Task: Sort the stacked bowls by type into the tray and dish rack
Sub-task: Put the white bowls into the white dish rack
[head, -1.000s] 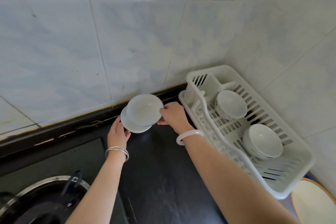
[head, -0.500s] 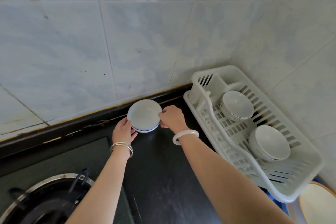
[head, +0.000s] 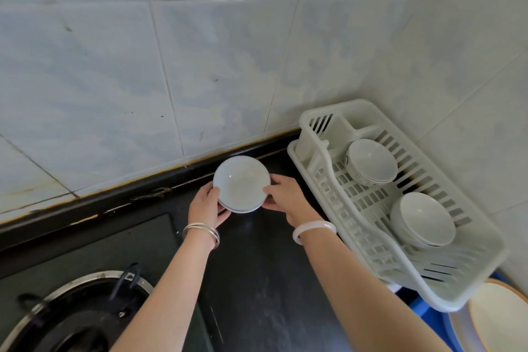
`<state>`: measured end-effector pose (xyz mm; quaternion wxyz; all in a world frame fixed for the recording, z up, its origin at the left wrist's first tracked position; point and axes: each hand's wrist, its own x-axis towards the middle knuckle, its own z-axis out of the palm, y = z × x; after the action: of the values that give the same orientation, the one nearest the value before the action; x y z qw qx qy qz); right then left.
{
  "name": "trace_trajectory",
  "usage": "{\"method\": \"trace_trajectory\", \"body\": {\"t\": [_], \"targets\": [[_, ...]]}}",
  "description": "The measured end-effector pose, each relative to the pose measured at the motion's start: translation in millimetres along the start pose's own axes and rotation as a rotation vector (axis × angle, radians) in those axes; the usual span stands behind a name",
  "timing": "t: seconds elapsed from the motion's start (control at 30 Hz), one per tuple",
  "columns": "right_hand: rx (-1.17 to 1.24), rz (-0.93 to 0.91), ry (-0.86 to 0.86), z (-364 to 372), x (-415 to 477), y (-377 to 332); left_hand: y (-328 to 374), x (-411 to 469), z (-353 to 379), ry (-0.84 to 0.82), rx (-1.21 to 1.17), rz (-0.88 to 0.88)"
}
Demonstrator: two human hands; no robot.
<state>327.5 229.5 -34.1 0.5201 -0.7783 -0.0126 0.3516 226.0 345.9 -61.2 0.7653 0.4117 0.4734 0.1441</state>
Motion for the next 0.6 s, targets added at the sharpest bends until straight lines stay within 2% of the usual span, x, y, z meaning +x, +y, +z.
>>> {"method": "trace_trajectory", "body": {"t": [0.23, 0.4, 0.5, 0.6], "targets": [[0.157, -0.041, 0.196, -75.8, -49.6, -19.5, 25.6, -42.9, 65.7, -0.21, 0.201, 0.169], [0.17, -0.125, 0.341, -142.9, -80.5, -28.1, 38.5, -76.9, 124.9, -0.455, 0.227, 0.1], [0.158, -0.071, 0.41, -177.3, -85.6, -20.3, 36.1, -86.2, 161.7, -0.554, 0.299, 0.015], [0.188, -0.02, 0.468, -199.0, -85.8, -3.9, 22.7, -82.6, 195.0, -0.595, 0.419, 0.005]]}}
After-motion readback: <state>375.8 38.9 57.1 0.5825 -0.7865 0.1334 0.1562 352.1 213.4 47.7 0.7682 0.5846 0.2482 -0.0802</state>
